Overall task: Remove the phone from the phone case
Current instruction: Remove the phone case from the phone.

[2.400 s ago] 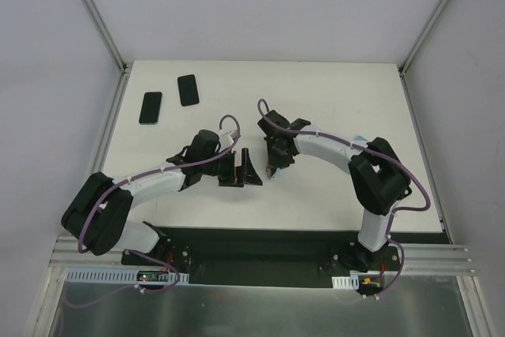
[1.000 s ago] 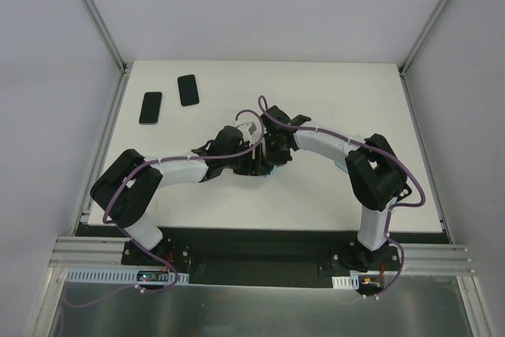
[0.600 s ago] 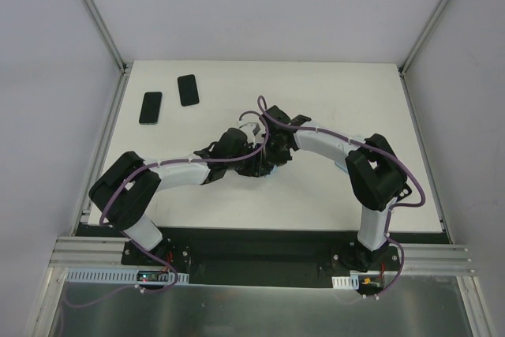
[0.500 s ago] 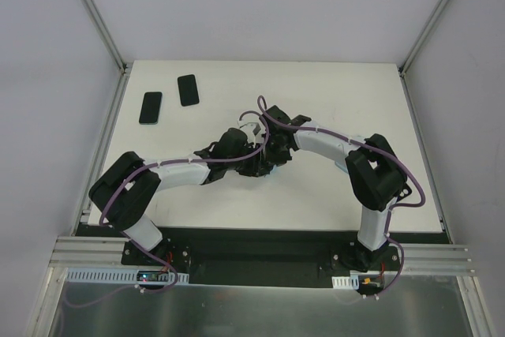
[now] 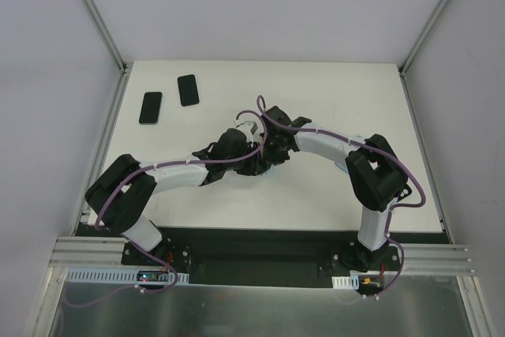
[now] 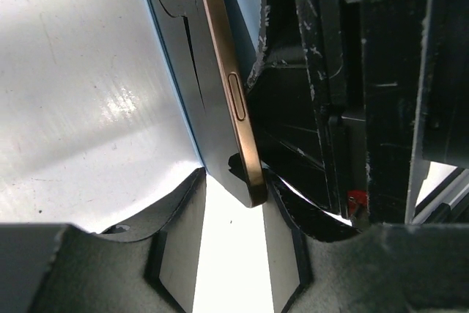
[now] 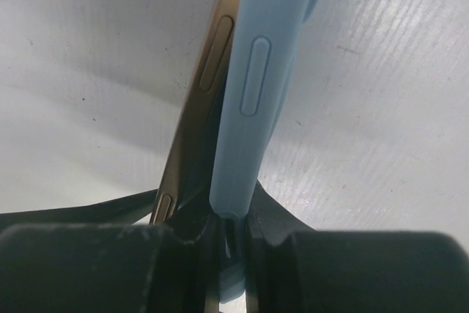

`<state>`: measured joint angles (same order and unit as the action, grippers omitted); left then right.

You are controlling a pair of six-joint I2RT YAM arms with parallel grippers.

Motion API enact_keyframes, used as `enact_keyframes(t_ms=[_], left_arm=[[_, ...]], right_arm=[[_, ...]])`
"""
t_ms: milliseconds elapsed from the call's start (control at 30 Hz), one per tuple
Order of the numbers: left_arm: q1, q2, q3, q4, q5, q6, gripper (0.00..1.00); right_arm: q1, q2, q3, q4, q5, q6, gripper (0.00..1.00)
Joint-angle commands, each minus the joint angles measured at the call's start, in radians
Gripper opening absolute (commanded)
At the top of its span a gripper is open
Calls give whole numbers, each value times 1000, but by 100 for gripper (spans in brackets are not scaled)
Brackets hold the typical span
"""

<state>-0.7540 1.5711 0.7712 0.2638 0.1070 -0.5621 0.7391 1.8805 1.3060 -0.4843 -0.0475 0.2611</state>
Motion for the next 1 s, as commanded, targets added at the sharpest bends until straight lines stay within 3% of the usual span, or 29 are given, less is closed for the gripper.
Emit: enact_keyframes(t_ms=[0, 133, 300, 400, 967], left_arm=[[18, -51, -12, 34, -178, 4, 33], [18, -51, -7, 44, -173, 10, 29], [18, -33, -1, 60, -141, 8, 8], [18, -31, -4, 54, -150, 7, 0], [27, -204, 65, -162, -145, 113, 0]], right_arm=[[45, 68, -53, 38, -144, -16, 1], [45, 68, -53, 39, -147, -19, 1], [45, 66, -57, 38, -155, -20, 1], [45, 55, -73, 36, -155, -29, 1], [45, -172, -269, -60, -152, -187, 1]])
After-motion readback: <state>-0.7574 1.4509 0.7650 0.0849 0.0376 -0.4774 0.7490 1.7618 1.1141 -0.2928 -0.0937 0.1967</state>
